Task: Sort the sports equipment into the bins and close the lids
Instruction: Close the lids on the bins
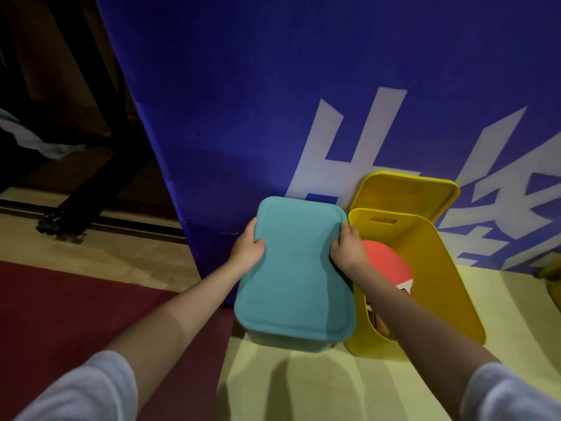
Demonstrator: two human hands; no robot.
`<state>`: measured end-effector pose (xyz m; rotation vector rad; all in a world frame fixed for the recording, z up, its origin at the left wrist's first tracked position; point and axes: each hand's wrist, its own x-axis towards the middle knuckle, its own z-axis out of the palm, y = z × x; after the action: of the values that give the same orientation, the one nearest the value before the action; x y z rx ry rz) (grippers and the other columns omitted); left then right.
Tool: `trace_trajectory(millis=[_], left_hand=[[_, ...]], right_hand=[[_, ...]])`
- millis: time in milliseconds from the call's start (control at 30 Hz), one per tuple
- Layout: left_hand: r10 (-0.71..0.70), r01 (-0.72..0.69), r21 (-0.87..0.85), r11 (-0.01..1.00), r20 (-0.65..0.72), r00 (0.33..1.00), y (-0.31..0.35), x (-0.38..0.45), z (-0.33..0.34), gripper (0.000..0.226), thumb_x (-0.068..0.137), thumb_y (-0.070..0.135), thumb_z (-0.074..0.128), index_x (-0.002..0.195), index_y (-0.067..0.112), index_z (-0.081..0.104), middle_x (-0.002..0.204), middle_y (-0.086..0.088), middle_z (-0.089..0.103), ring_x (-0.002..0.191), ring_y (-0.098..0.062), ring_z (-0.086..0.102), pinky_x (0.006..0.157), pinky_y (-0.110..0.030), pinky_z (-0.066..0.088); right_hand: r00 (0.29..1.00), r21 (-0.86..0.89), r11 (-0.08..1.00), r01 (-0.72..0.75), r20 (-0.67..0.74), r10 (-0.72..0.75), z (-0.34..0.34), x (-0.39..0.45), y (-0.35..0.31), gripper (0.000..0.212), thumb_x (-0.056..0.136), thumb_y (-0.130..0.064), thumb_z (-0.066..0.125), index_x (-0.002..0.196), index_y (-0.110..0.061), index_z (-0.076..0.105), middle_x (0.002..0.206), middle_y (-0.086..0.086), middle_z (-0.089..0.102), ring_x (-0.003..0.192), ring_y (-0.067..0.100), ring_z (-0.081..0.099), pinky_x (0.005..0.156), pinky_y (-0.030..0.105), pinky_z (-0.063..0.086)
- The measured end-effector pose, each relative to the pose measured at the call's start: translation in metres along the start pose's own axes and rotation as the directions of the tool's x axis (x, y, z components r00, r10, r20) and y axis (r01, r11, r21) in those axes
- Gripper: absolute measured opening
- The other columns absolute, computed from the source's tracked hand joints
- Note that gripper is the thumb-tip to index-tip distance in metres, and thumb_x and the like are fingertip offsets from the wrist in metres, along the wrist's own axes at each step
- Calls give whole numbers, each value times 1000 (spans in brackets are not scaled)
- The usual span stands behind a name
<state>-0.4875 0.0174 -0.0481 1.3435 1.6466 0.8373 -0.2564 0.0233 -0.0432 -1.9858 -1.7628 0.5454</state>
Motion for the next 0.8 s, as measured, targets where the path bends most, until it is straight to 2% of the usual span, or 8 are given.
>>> trace_trajectory(millis=[67,167,233,333,433,633,700,800], left_hand=[[-34,33,-29,999,-24,999,8,24,1,59,91,8,48,147,21,32,140,-4,50,123,-22,50,91,-23,37],[-67,63,-103,993,-38,997,13,61,1,55,92,12,51,145,19,37,142,-4,48,126,-21,48,101,-27,38],[-69,63,-164,984,-34,997,14,83,2,48,93,13,52,139,19,45,139,-3,51,122,-19,51,103,-30,40],[-46,39,-238,970,-25,999,15,104,8,32,94,12,50,122,23,59,127,-3,59,112,-18,57,93,-29,46],[-40,29,-282,959,-33,999,11,112,12,26,95,10,48,115,20,62,115,-3,63,97,-16,59,79,-25,48],[9,-13,-229,973,-17,1000,3,120,6,23,95,10,47,109,21,63,106,4,64,93,-11,59,72,-16,45],[45,-45,-161,986,-6,999,3,122,6,24,95,11,46,108,21,64,106,7,64,96,-9,58,74,-15,44],[66,-69,-119,991,-25,998,1,123,8,25,94,13,48,112,21,64,110,7,64,105,-12,59,83,-21,43]], right_hand=[[1000,-6,1000,0,-16,0,0,21,0,46,93,-4,39,138,-1,33,130,23,42,111,40,49,90,36,40],[997,1,999,-45,-69,45,3,52,-1,48,96,-12,40,142,-1,33,132,22,46,117,38,48,96,38,40],[996,32,999,-38,-82,40,6,71,-2,43,96,-13,40,138,-4,41,128,19,51,115,34,50,97,37,40],[995,22,999,-27,-93,29,8,93,-1,31,95,-13,42,121,-4,57,119,18,59,106,33,55,90,37,43],[991,-1,999,-33,-133,32,5,105,6,26,94,-19,48,110,-8,64,110,13,66,98,32,61,80,36,47],[982,15,999,49,-183,-45,7,111,11,21,93,-23,54,101,-8,66,103,11,67,95,29,61,77,32,45],[980,32,994,106,-173,-99,9,111,14,23,93,-22,56,104,-6,67,104,12,65,97,27,60,81,29,43],[984,61,994,91,-158,-80,8,108,16,32,91,-29,61,112,-5,67,110,11,63,102,25,58,89,27,41]])
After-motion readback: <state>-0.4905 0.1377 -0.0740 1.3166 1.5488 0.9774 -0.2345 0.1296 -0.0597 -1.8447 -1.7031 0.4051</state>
